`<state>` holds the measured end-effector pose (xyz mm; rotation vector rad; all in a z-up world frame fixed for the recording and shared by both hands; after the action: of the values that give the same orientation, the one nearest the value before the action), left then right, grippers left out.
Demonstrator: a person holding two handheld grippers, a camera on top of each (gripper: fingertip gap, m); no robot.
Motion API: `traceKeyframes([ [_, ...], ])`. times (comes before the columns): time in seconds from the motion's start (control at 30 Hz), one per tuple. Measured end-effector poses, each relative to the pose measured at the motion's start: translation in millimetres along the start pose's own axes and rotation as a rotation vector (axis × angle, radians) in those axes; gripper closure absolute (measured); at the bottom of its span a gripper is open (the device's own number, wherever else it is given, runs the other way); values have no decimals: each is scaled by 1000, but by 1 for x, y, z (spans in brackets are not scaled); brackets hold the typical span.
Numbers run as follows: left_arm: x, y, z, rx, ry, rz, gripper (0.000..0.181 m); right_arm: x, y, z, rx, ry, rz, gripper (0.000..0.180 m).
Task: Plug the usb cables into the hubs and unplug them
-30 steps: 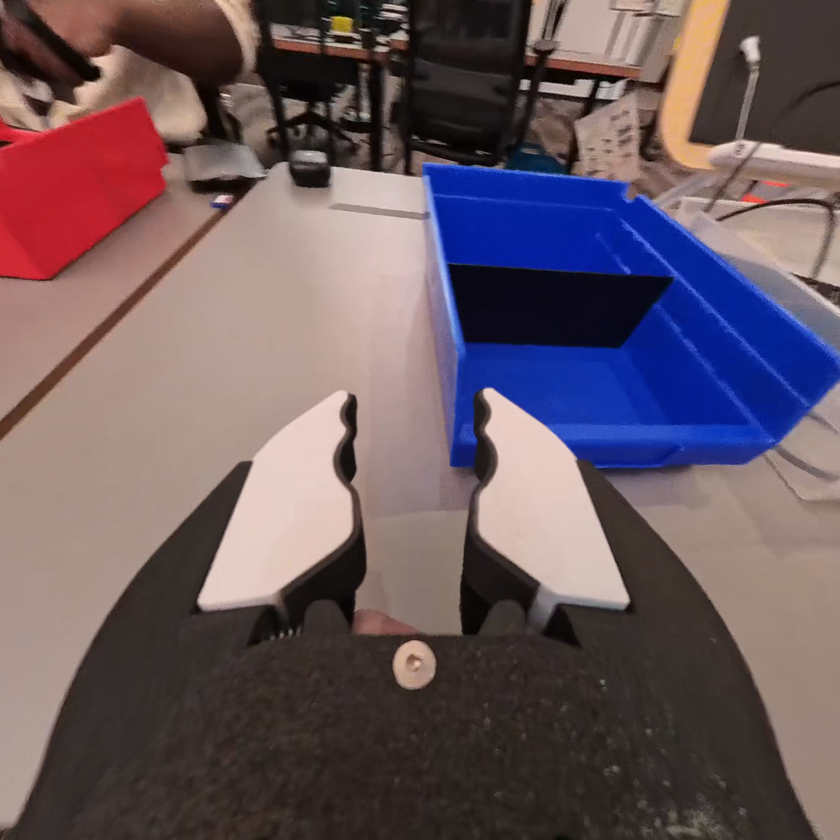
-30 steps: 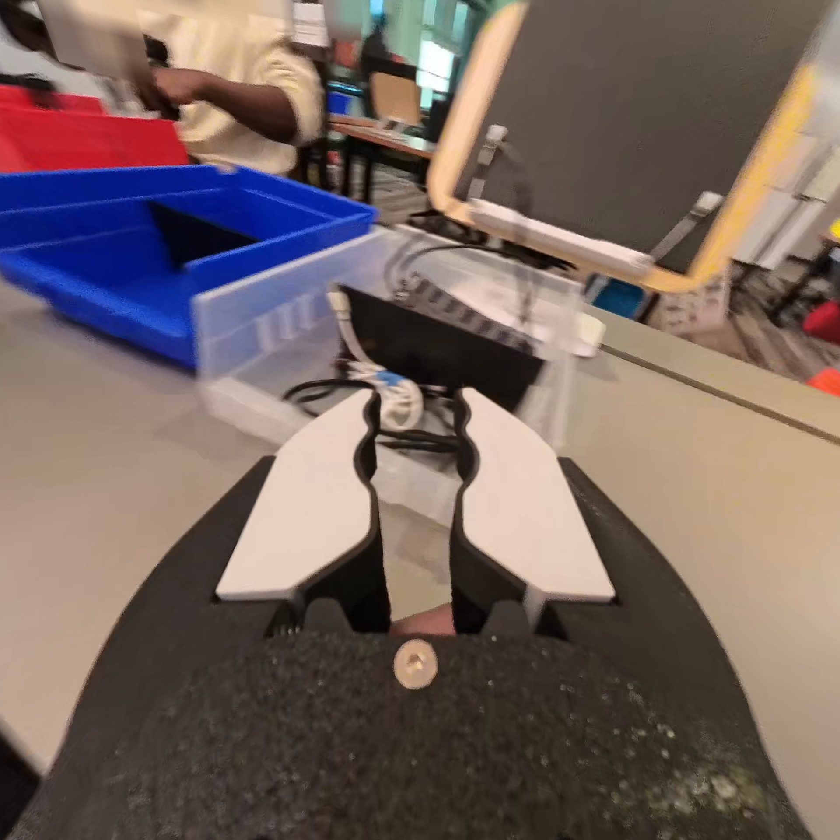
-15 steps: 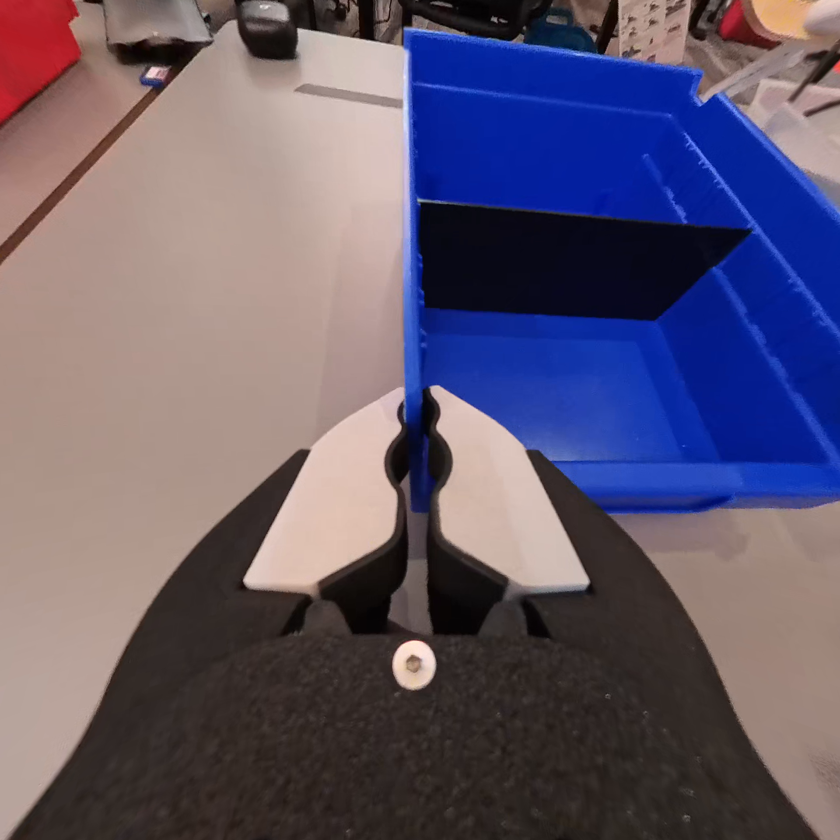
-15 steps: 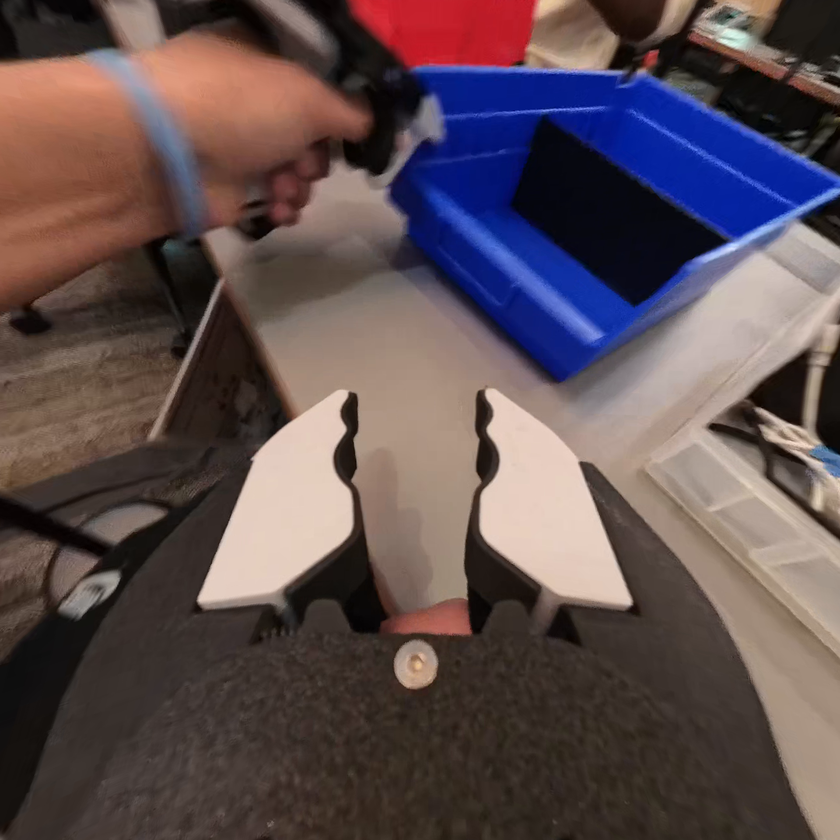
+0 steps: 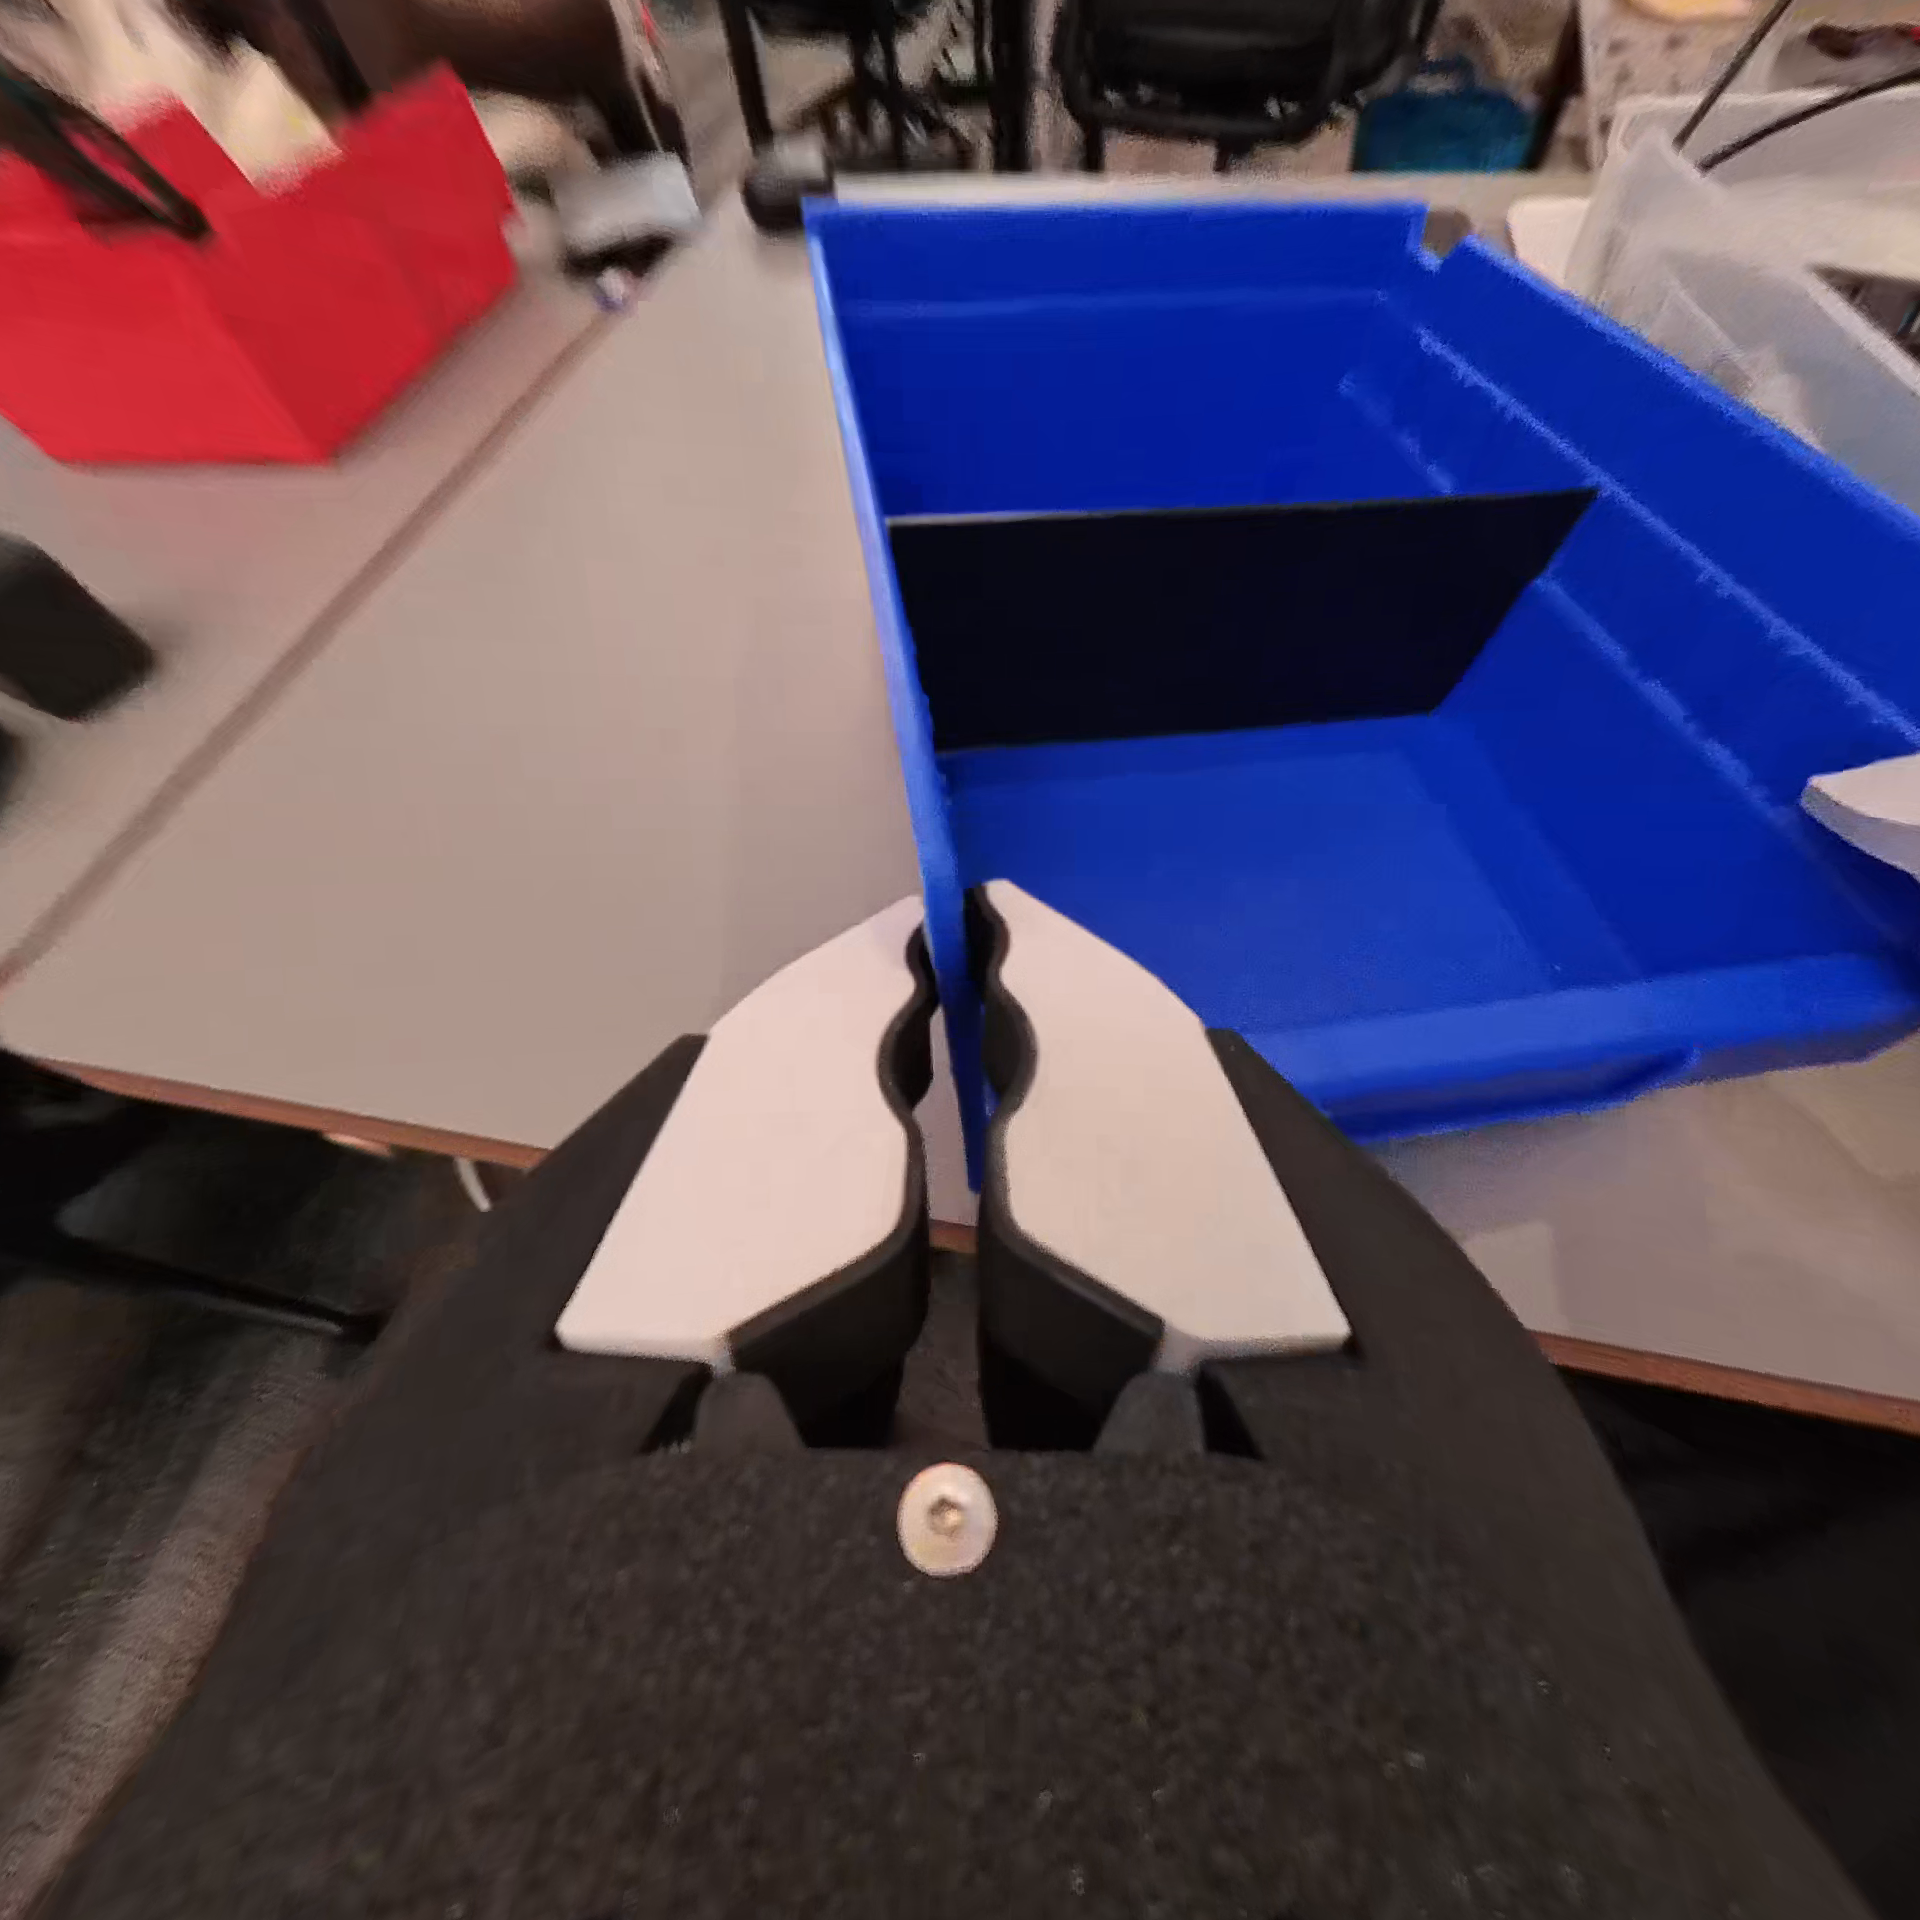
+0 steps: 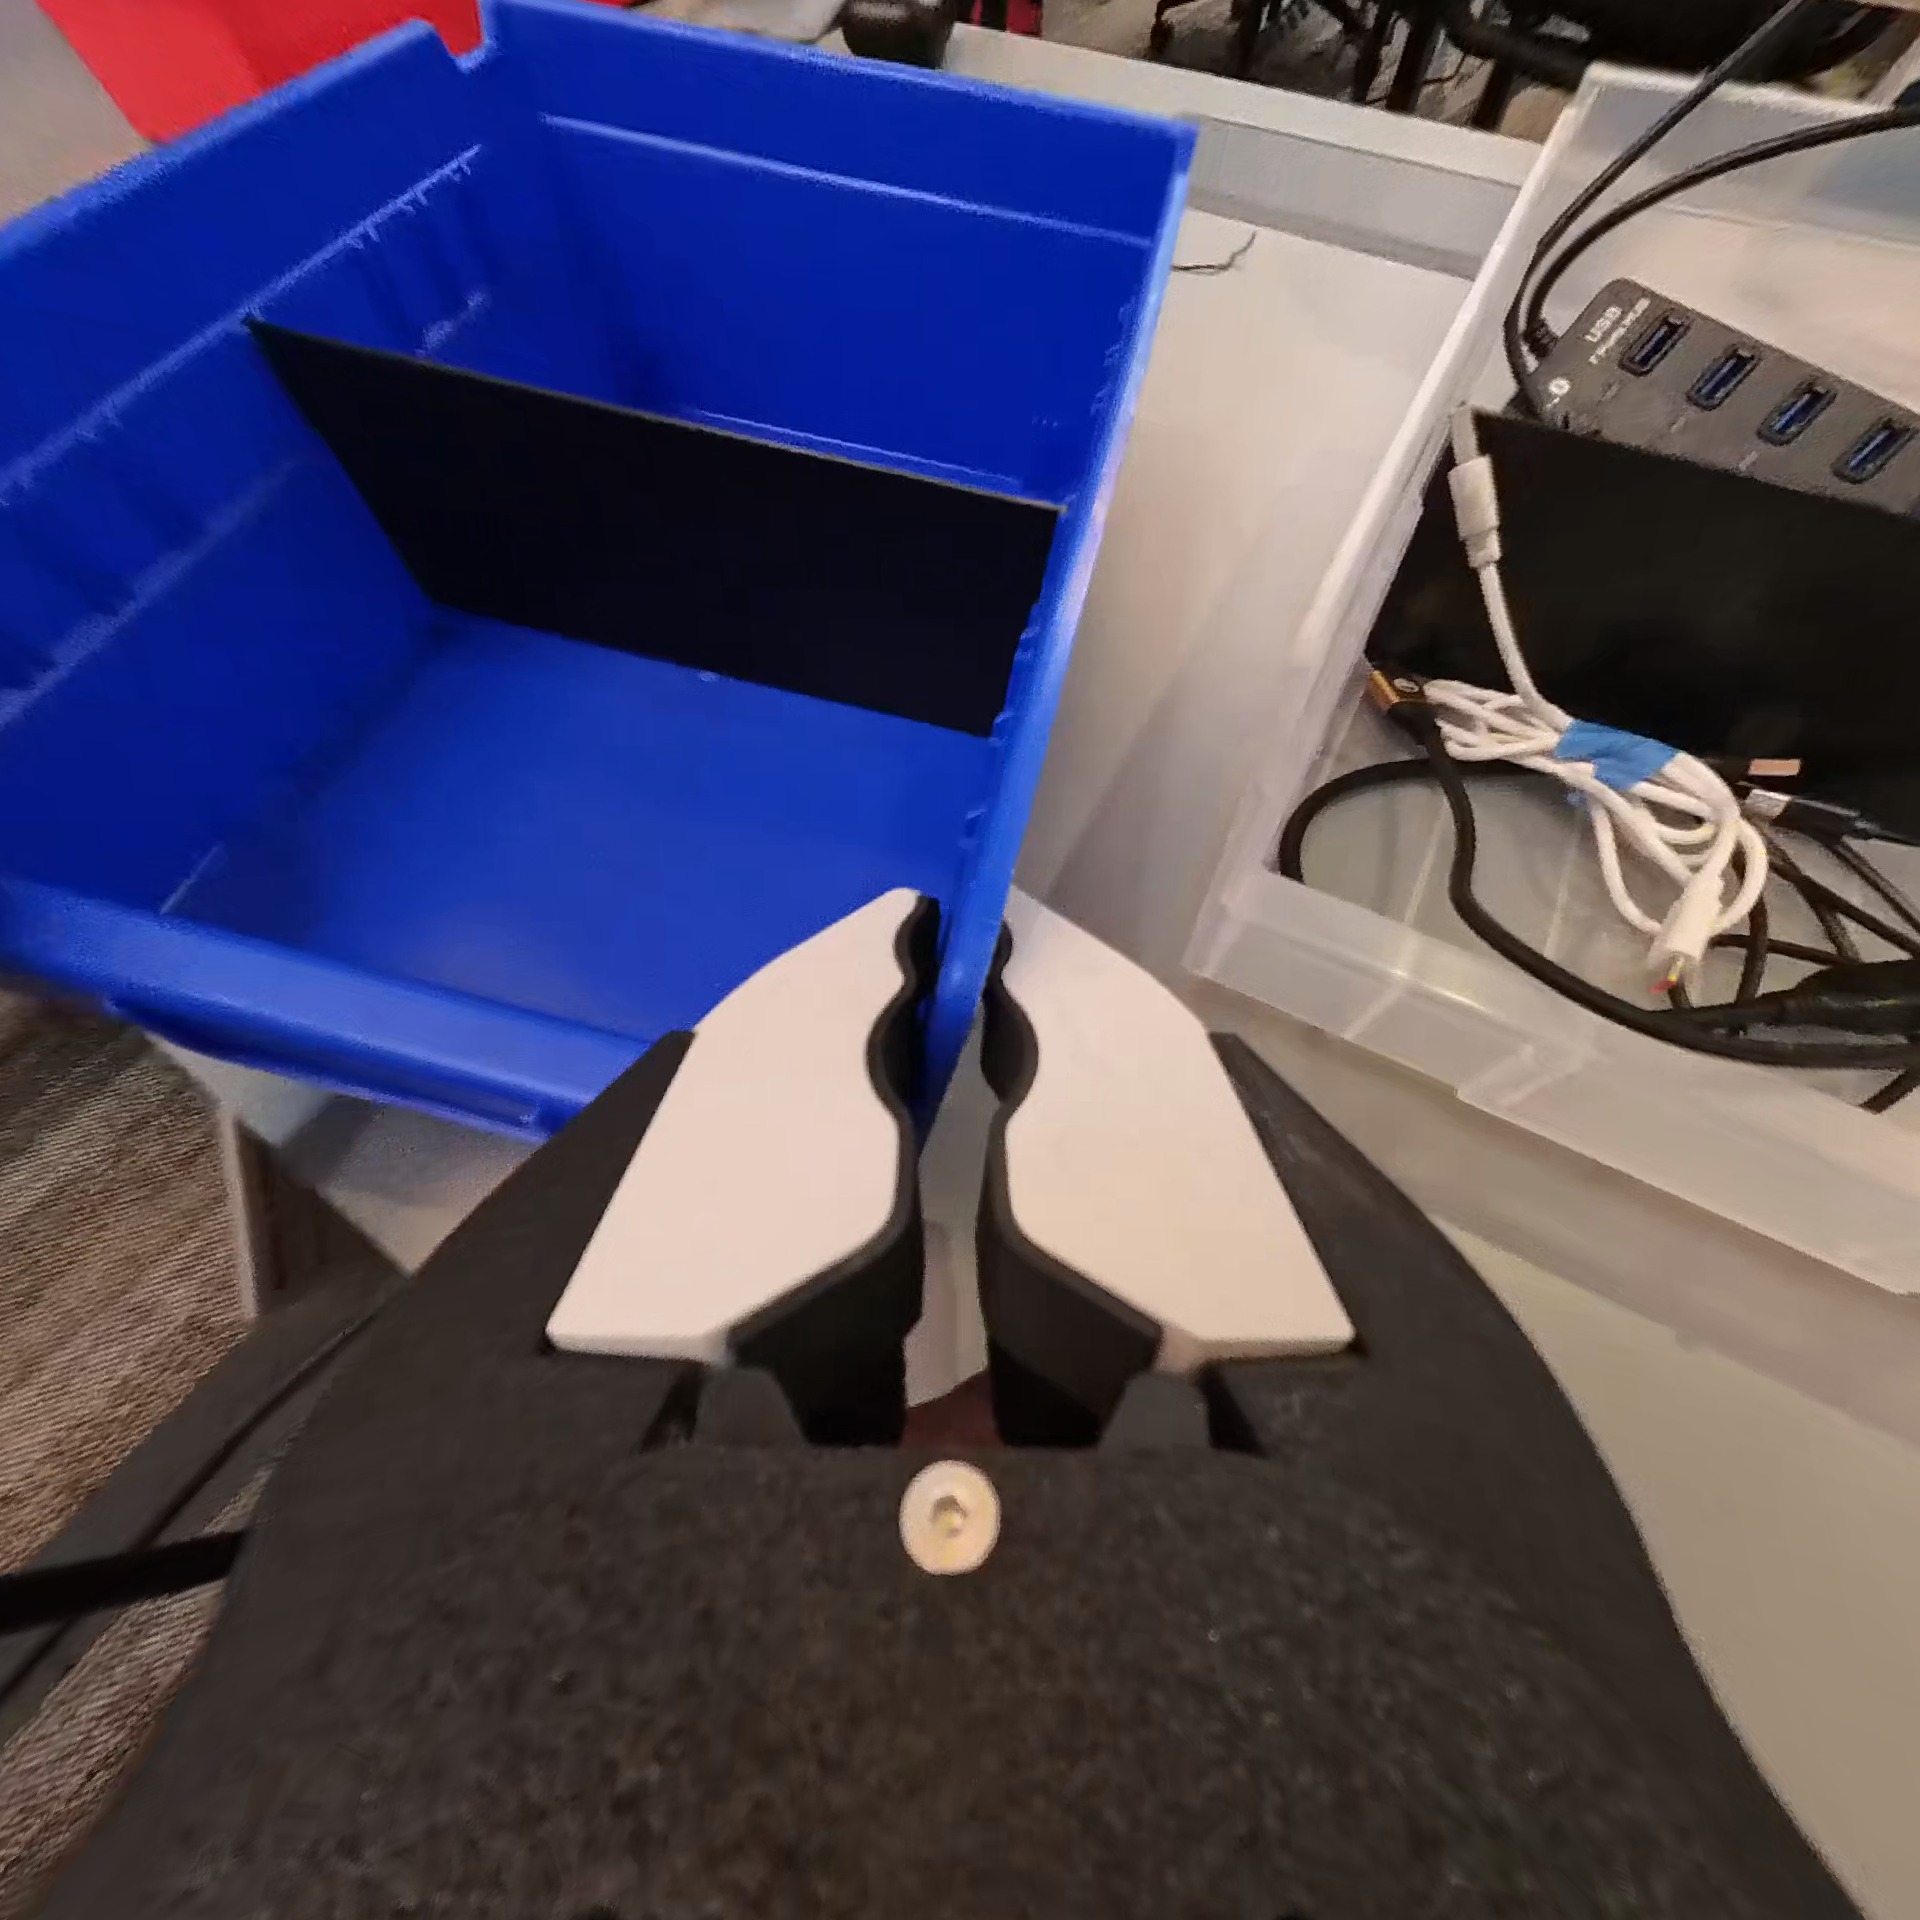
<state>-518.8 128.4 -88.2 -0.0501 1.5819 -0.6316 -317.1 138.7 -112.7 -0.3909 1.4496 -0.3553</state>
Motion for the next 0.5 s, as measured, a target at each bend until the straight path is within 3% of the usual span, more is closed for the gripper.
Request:
traceKeyframes([
  [0.1,-31,-26,16,-52,82,126,178,-20,-24,9,-26,37,48,174],
  [0.23,-87,-47,56,-5,129,309,177,-81,-73,52,66,2,290,174],
  [0.37,-142,-33,136,144,170,344,176,-130,-122,141,225,62,441,177],
  [0.5,-185,-1,245,267,244,352,176,-129,-146,256,393,150,432,177],
])
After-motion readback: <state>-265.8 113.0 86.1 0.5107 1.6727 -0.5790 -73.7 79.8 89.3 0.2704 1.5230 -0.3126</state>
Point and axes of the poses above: each gripper's, where its closed fingertips meet, y out along the fingers, x out of its underside, z = x × y across the jaws, the point moved 3 cm from there along -y, back along the fingers, and after that the axes turned 12 degrees about x, right-handed, at the moved point
